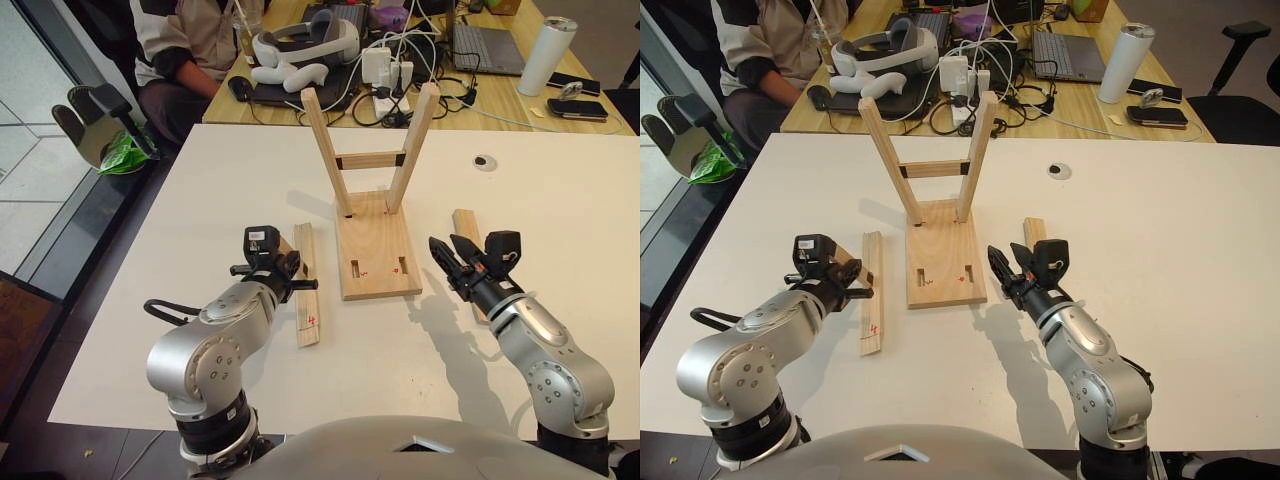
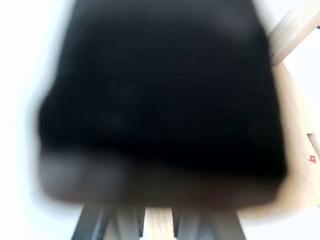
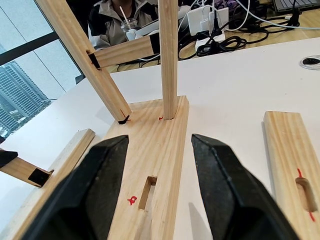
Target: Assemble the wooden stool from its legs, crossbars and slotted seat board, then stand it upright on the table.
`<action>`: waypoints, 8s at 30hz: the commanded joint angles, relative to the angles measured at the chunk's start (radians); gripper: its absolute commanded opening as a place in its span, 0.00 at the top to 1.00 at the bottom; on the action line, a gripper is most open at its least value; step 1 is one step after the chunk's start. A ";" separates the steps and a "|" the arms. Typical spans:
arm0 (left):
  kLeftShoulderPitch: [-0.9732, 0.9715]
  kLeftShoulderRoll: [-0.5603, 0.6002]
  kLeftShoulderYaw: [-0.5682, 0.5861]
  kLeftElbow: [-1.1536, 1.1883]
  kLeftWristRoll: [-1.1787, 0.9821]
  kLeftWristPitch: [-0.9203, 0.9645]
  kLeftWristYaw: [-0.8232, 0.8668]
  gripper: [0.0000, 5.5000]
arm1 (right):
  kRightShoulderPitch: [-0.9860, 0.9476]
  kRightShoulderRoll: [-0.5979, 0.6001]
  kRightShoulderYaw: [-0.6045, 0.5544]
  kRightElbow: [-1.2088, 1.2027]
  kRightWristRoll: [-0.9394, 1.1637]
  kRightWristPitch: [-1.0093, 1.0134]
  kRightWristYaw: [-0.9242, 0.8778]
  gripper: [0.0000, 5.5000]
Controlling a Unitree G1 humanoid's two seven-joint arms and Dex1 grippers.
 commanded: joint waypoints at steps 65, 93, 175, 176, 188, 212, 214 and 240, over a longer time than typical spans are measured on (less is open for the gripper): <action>-0.264 0.098 -0.104 0.453 0.278 -0.299 -0.218 0.86 | -0.092 -0.035 0.073 0.052 -0.065 -0.017 0.055 0.57; -0.306 0.204 -0.102 0.489 0.264 -0.282 -0.335 0.84 | -0.074 -0.029 0.077 0.045 -0.083 -0.027 0.052 0.57; -0.456 -0.004 -0.091 0.929 0.436 -0.999 -0.118 0.63 | -0.102 0.087 0.122 0.160 -0.191 -0.180 0.013 0.57; -0.457 -0.004 -0.086 0.934 0.434 -0.996 -0.115 0.63 | -0.104 0.088 0.122 0.163 -0.190 -0.179 0.015 0.57; -0.858 0.112 0.108 0.614 0.323 -0.835 -0.049 0.63 | -0.101 0.091 0.112 0.161 -0.186 -0.180 0.015 0.57; -0.573 0.139 -0.070 0.701 0.397 -0.499 -0.133 0.63 | -0.110 0.093 0.110 0.172 -0.190 -0.170 0.029 0.57; -0.640 0.159 -0.059 0.621 0.397 -0.470 -0.136 0.63 | -0.109 0.093 0.109 0.171 -0.189 -0.168 0.029 0.57; -0.416 0.157 -0.205 0.606 0.446 -0.427 -0.187 0.63 | -0.118 0.082 0.099 0.175 -0.185 -0.152 0.051 0.57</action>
